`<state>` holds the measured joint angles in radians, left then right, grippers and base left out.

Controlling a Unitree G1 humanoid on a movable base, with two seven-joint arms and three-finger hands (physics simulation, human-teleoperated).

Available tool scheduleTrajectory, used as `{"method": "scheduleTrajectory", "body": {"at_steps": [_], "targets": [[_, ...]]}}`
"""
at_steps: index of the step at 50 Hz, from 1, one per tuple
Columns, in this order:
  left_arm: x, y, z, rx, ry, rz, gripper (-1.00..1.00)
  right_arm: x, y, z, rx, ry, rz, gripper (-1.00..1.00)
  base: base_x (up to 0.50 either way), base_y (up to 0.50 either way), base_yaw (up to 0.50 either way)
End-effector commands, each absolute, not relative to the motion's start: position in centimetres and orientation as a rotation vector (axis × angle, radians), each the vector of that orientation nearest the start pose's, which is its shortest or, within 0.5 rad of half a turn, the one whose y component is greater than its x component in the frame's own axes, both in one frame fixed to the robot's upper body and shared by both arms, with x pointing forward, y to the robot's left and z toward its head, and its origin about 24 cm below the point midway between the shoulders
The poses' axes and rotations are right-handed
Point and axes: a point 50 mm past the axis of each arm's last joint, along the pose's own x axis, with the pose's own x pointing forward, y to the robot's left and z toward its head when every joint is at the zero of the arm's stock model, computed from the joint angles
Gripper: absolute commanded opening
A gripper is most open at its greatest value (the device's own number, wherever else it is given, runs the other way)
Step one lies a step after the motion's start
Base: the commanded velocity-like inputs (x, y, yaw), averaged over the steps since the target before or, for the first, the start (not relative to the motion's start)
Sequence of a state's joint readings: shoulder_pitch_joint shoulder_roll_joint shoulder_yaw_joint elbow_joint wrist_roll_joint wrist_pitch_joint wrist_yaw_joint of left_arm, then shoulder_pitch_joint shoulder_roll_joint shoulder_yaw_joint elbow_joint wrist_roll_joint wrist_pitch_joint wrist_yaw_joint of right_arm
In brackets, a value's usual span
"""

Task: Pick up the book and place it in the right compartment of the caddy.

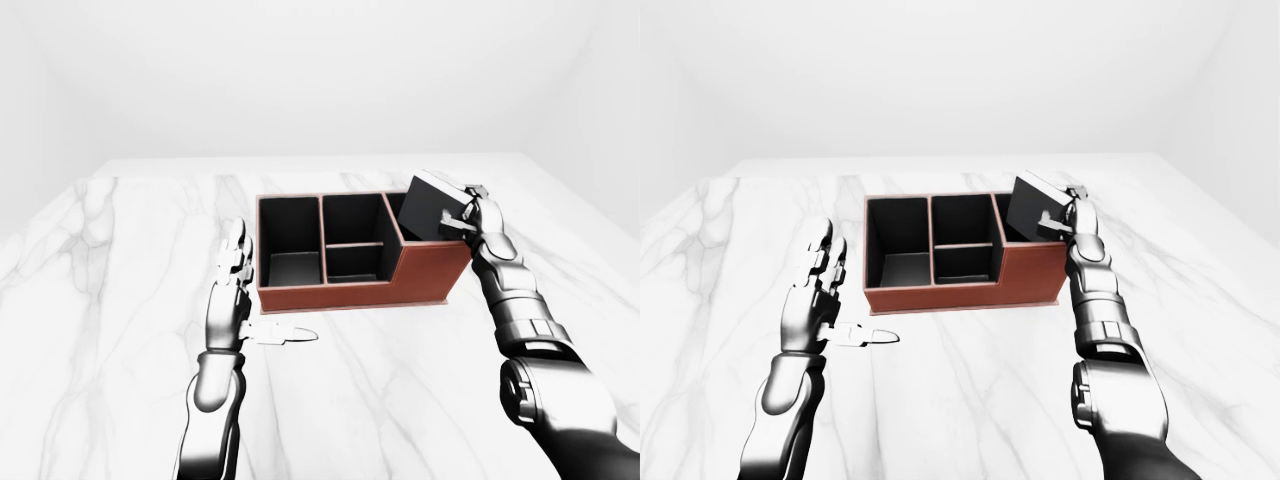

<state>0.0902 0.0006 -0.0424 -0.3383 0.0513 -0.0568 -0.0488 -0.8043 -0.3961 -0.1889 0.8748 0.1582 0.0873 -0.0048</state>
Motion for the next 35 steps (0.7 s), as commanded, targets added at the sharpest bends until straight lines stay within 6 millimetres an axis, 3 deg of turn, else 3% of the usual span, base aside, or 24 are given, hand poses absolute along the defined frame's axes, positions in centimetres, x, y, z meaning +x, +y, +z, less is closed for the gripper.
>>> {"method": "scheduleTrajectory", "body": {"at_steps": [1, 2, 5, 29, 30, 35], "targets": [[23.0, 14.1, 10.4, 0.055, -0.306, -0.063, 1.0, 38.2, -25.7, 11.7, 0.023, 0.092, -0.243, -1.0, 0.0, 0.0, 0.0], [23.0, 14.1, 10.3, 0.055, -0.306, -0.063, 1.0, 38.2, -25.7, 11.7, 0.022, 0.096, -0.244, -1.0, 0.0, 0.0, 0.0], [23.0, 14.1, 10.4, 0.053, -0.307, -0.062, 1.0, 38.1, -25.7, 11.2, 0.017, 0.113, -0.241, 1.0, 0.0, 0.0, 0.0], [23.0, 14.2, 10.4, 0.055, -0.306, -0.062, 1.0, 38.1, -25.7, 11.2, 0.015, 0.114, -0.24, 1.0, 0.0, 0.0, 0.0], [23.0, 14.2, 10.4, 0.055, -0.307, -0.062, 1.0, 38.1, -25.7, 11.4, 0.014, 0.102, -0.239, 1.0, 0.0, 0.0, 0.0], [23.0, 14.1, 10.3, 0.056, -0.306, -0.063, 1.0, 37.6, -25.8, 16.3, 0.014, -0.125, -0.235, 1.0, 0.0, 0.0, 0.0]]}}
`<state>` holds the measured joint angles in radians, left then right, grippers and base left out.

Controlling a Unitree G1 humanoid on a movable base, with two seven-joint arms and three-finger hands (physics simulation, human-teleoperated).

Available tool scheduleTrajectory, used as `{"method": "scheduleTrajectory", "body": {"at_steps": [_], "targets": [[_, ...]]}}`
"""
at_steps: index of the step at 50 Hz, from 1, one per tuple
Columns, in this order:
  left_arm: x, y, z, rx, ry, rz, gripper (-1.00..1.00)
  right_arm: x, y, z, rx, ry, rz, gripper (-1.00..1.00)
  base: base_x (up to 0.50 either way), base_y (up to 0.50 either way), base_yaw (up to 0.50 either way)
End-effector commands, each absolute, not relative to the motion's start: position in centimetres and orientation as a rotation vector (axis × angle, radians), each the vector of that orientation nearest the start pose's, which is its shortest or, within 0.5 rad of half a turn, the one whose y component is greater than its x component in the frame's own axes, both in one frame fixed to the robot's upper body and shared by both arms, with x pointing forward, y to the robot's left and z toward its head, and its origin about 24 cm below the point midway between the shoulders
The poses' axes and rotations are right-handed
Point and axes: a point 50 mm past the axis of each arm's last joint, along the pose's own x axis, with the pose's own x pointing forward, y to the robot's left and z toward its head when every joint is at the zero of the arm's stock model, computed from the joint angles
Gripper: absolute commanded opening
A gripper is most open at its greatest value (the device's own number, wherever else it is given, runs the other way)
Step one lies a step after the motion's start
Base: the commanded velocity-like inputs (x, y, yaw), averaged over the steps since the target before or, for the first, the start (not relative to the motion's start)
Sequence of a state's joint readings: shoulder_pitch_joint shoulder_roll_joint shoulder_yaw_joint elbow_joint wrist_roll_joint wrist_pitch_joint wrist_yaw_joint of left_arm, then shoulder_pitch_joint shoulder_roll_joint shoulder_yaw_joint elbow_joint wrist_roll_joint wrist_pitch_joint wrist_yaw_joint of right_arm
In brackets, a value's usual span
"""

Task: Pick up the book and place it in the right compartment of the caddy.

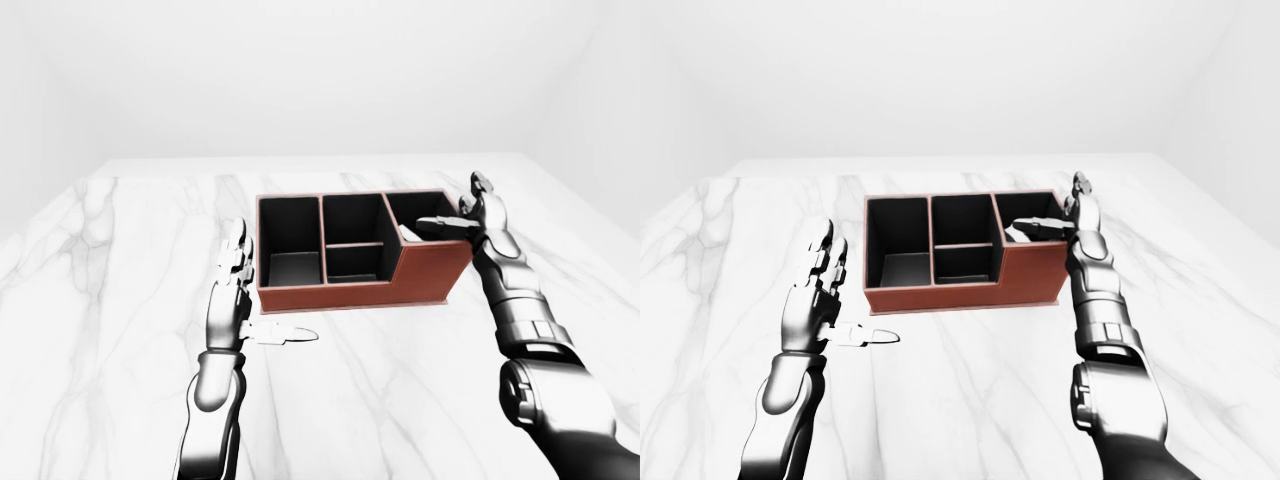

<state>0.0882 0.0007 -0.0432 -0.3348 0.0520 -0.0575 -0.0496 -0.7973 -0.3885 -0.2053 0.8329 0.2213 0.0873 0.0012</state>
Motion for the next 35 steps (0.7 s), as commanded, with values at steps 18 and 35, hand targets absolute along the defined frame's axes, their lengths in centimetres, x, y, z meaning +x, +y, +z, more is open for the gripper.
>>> {"method": "scheduleTrajectory", "body": {"at_steps": [18, 35], "targets": [[23.0, 14.1, 10.3, 0.055, -0.306, -0.063, 1.0, 29.6, -23.7, 30.8, -0.002, -0.841, -0.171, 1.0, 0.0, 0.0, 0.0], [23.1, 14.2, 10.3, 0.056, -0.307, -0.061, 1.0, 20.0, -23.0, 38.1, 0.171, -1.323, -0.093, 1.0, 0.0, 0.0, 0.0]]}}
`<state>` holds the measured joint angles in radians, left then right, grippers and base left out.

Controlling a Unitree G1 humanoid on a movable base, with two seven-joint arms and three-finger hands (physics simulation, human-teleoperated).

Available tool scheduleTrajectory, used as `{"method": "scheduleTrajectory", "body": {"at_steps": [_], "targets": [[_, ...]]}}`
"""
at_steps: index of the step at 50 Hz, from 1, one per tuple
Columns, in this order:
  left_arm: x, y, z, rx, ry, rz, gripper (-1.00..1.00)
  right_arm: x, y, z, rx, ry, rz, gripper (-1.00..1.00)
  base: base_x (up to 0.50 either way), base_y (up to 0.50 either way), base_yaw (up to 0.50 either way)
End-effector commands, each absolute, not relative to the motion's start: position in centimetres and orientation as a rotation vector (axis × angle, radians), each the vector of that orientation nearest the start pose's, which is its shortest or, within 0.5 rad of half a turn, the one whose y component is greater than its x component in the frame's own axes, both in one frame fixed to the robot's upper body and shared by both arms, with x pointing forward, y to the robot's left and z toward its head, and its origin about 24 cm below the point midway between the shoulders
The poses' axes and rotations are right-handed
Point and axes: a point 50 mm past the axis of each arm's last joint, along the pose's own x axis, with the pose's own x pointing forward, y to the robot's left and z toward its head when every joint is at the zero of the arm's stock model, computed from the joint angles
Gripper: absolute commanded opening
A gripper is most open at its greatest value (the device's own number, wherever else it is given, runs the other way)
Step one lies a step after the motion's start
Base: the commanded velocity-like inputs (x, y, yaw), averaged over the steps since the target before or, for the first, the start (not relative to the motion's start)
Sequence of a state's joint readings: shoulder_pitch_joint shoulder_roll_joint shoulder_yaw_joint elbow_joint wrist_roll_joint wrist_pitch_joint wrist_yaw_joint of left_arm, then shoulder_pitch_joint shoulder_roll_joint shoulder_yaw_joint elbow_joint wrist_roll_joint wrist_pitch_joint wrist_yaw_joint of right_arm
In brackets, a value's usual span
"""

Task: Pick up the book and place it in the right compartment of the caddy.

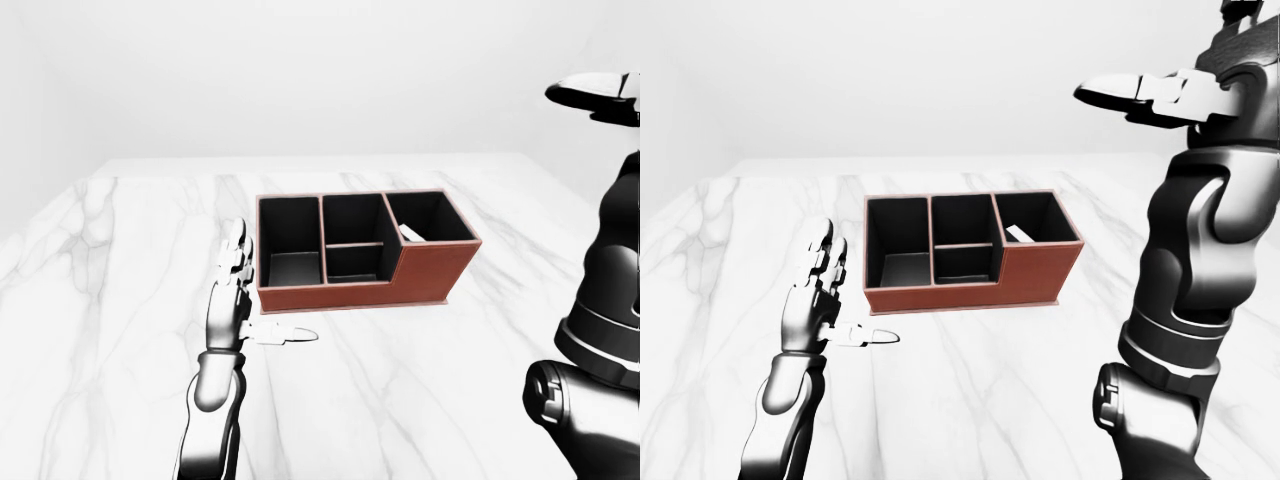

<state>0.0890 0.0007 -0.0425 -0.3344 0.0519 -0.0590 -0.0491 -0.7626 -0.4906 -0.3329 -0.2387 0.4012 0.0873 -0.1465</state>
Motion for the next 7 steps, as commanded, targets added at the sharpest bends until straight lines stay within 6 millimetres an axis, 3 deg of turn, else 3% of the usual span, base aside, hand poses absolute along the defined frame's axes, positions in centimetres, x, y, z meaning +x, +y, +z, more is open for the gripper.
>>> {"method": "scheduleTrajectory", "body": {"at_steps": [1, 7], "targets": [[23.0, 14.2, 10.4, 0.055, -0.308, -0.06, 1.0, 19.6, -23.0, 38.3, 0.19, -1.34, -0.089, 1.0, 0.0, 0.0, 0.0], [23.0, 14.2, 10.4, 0.055, -0.308, -0.06, 1.0, 16.1, -23.0, 39.7, 0.352, -1.433, -0.013, 1.0, 0.0, 0.0, 0.0]]}}
